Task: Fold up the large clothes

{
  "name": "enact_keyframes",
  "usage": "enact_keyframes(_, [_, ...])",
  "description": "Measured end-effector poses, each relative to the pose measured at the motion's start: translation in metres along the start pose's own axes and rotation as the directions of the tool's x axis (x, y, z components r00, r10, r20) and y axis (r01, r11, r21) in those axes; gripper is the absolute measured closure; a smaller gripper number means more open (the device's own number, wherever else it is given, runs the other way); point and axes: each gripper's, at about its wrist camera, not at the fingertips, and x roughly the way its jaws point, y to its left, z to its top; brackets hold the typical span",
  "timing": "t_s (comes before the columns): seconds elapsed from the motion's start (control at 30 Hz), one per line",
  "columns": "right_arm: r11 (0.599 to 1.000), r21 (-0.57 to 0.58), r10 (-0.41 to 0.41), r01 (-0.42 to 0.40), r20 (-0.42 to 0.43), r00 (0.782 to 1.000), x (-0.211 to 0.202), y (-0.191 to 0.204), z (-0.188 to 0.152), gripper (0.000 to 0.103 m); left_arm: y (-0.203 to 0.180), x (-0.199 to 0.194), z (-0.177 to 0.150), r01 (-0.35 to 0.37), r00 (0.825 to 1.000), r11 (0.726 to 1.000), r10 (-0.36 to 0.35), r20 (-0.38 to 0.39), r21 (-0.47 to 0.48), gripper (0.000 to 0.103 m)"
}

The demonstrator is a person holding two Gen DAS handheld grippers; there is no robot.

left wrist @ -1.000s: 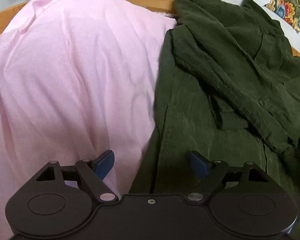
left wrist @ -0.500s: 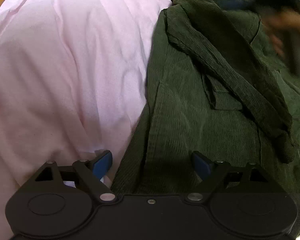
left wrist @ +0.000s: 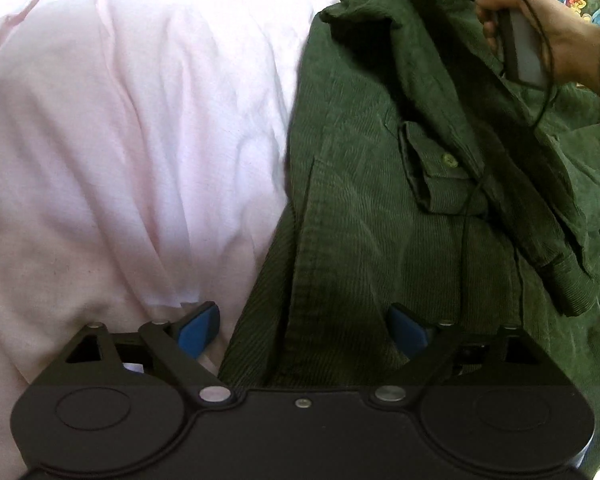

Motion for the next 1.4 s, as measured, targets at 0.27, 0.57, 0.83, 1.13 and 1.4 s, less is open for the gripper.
enact_keyframes(0.27, [0.882, -0.470, 0.008, 0.038, 0.095, 0.995, -0.046, 0.090, -0.049, 0.026, -0.002, -0.001, 0.001, -0.009, 1.000, 1.000, 0.009, 0.001, 0.000, 0.011])
enact_keyframes(0.57, [0.937, -0.331, 0.077, -0.116, -0.128, 0.989, -0.016, 0.078, -0.080, 0.030, -0.003, -0.001, -0.001, -0.011, 1.000, 1.000, 0.011, 0.003, 0.006, 0.011])
enact_keyframes(0.83, [0.980, -0.172, -0.087, 0.103, 0.100, 0.991, -0.096, -0.024, -0.012, 0.007, -0.001, 0.000, -0.002, 0.001, 1.000, 1.000, -0.001, 0.012, 0.008, 0.007])
enact_keyframes(1.13, [0.921, -0.083, -0.375, 0.379, 0.066, 0.925, -0.030, -0.114, 0.029, 0.019, 0.000, -0.001, -0.006, 0.027, 0.999, 1.000, -0.027, 0.041, -0.014, 0.003])
enact_keyframes(1.4, [0.930, -0.028, -0.366, 0.366, 0.010, 0.930, -0.016, -0.133, 0.026, 0.098, 0.003, -0.002, -0.006, 0.039, 0.998, 0.999, -0.038, 0.044, -0.016, 0.003])
